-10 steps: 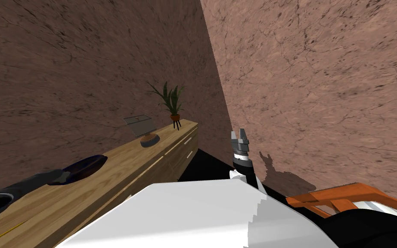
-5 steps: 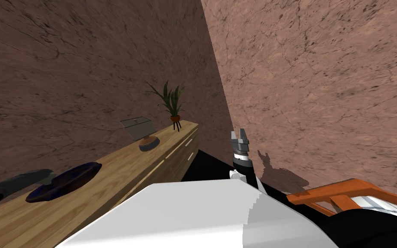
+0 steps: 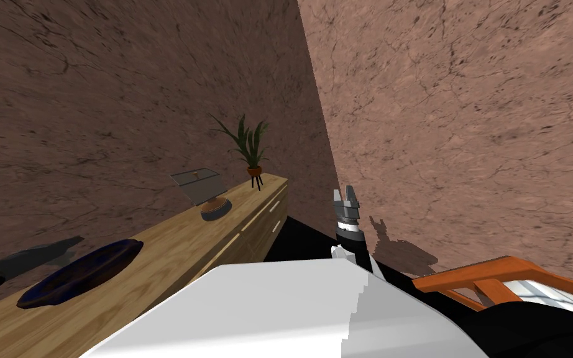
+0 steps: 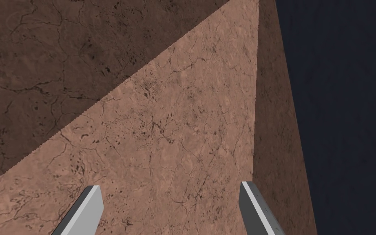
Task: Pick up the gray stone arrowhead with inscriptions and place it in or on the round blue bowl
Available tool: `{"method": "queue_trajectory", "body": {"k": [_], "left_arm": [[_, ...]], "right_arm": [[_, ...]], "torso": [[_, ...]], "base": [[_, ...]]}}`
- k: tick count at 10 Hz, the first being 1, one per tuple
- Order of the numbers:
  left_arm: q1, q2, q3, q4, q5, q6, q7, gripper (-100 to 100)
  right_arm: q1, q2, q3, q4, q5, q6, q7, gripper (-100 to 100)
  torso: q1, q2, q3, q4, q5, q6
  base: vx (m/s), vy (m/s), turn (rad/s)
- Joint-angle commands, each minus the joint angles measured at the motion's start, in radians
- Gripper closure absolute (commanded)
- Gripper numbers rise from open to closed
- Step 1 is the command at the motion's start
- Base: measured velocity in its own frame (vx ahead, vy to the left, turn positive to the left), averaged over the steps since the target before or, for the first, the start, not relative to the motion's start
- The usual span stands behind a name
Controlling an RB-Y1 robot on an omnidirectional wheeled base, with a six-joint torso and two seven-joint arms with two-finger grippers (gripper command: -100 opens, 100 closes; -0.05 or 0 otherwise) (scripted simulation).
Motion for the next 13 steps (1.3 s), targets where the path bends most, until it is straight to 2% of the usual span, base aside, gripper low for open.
{"method": "queue_trajectory", "body": {"k": [1,3,4,5,8,9,10,11,13], "left_arm": [[0.000,0.000,0.000,0.000,0.000,0.000,0.000,-100],[0.000,0.000,0.000,0.000,0.000,0.000,0.000,-100],[0.000,0.000,0.000,0.000,0.000,0.000,0.000,0],[0.028,0.022,0.032,-0.021,0.014,0.016,0.008,-100],[0.113,0.086,0.123,-0.086,0.058,0.063,0.032,-100],[0.113,0.086,0.127,-0.086,0.058,0.063,0.032,-100],[0.141,0.108,0.159,-0.107,0.072,0.079,0.040,-100],[0.141,0.108,0.159,-0.107,0.072,0.079,0.040,-100],[0.198,0.151,0.223,-0.150,0.101,0.110,0.055,-100]], "right_arm": [[0.000,0.000,0.000,0.000,0.000,0.000,0.000,0],[0.000,0.000,0.000,0.000,0.000,0.000,0.000,0],[0.000,0.000,0.000,0.000,0.000,0.000,0.000,0],[0.000,0.000,0.000,0.000,0.000,0.000,0.000,0],[0.000,0.000,0.000,0.000,0.000,0.000,0.000,0],[0.000,0.000,0.000,0.000,0.000,0.000,0.000,0],[0.000,0.000,0.000,0.000,0.000,0.000,0.000,0],[0.000,0.000,0.000,0.000,0.000,0.000,0.000,0],[0.000,0.000,0.000,0.000,0.000,0.000,0.000,0]], "torso": [[0.000,0.000,0.000,0.000,0.000,0.000],[-0.001,0.000,0.000,0.000,0.000,0.000],[-0.001,0.000,0.000,0.000,0.000,0.000],[-0.001,0.000,0.000,0.000,0.000,0.000],[0.001,0.001,0.001,0.000,0.000,0.000],[0.002,0.001,0.000,0.000,0.000,0.000],[0.001,0.001,0.000,0.000,0.000,0.000],[0.001,0.001,0.000,0.000,0.000,0.000],[0.000,0.001,0.000,0.000,0.000,0.000]], "base": [[0.000,0.000,0.000],[0.000,0.000,0.000],[0.000,0.000,0.000],[-0.004,0.014,0.098],[-0.009,0.037,0.126],[-0.003,0.025,0.025],[-0.006,0.023,0.074],[-0.004,0.015,0.040],[-0.006,0.024,0.100]]}}
